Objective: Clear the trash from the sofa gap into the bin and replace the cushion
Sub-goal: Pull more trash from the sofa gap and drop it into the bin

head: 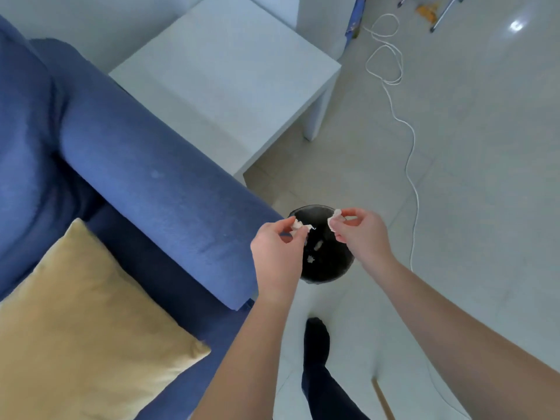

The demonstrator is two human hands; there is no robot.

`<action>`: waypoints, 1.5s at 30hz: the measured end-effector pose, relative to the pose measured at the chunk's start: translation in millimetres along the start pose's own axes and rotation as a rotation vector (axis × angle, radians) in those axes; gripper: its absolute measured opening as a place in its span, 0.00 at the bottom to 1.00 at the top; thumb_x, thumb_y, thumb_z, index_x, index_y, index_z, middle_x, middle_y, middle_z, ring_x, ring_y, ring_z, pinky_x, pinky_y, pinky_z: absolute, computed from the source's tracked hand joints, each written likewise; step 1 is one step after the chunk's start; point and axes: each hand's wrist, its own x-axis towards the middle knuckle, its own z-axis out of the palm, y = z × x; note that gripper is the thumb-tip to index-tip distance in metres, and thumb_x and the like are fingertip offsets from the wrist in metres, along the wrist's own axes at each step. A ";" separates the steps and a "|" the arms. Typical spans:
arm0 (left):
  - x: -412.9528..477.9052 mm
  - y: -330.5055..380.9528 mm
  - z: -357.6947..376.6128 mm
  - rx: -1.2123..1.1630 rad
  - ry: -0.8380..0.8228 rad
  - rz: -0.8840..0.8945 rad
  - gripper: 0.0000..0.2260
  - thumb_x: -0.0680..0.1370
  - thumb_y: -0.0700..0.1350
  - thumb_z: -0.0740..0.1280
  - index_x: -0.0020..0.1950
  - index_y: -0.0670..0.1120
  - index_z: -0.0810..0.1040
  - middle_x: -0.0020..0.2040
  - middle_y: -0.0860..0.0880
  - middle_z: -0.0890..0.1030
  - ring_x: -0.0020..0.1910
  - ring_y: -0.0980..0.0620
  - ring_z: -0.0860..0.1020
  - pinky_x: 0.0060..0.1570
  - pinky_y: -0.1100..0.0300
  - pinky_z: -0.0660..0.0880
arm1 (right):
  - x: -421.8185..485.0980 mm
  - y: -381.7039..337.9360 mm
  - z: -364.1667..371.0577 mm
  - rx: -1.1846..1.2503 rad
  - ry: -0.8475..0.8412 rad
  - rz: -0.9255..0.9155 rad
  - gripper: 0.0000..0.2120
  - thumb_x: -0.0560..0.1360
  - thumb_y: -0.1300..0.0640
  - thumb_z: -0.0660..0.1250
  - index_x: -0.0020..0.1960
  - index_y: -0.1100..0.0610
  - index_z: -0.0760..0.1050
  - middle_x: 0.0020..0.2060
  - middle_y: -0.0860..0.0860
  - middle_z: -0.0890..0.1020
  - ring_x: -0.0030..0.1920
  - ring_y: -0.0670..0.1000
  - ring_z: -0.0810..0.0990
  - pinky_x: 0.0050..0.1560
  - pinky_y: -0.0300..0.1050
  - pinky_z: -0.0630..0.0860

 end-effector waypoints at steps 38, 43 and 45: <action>-1.9 37.7 35.4 0.080 -0.018 -0.038 0.14 0.82 0.46 0.69 0.68 0.54 0.84 0.55 0.63 0.84 0.50 0.68 0.80 0.49 0.73 0.77 | 36.5 5.3 -38.4 -0.116 -0.167 -0.046 0.14 0.77 0.55 0.74 0.63 0.50 0.84 0.50 0.40 0.85 0.53 0.55 0.88 0.64 0.57 0.81; 7.4 44.9 -29.2 -0.044 0.090 0.001 0.13 0.83 0.49 0.69 0.67 0.56 0.84 0.59 0.62 0.85 0.50 0.67 0.83 0.53 0.72 0.79 | 9.3 -54.4 -1.7 -0.115 -0.235 -0.201 0.16 0.78 0.54 0.74 0.65 0.49 0.83 0.57 0.43 0.86 0.55 0.50 0.87 0.65 0.55 0.81; 10.7 38.3 -61.0 -0.106 0.123 -0.022 0.13 0.83 0.50 0.69 0.67 0.56 0.83 0.59 0.62 0.85 0.52 0.59 0.86 0.57 0.60 0.82 | -4.2 -77.8 20.2 -0.122 -0.265 -0.245 0.16 0.78 0.54 0.74 0.66 0.49 0.83 0.57 0.44 0.86 0.54 0.50 0.87 0.65 0.53 0.81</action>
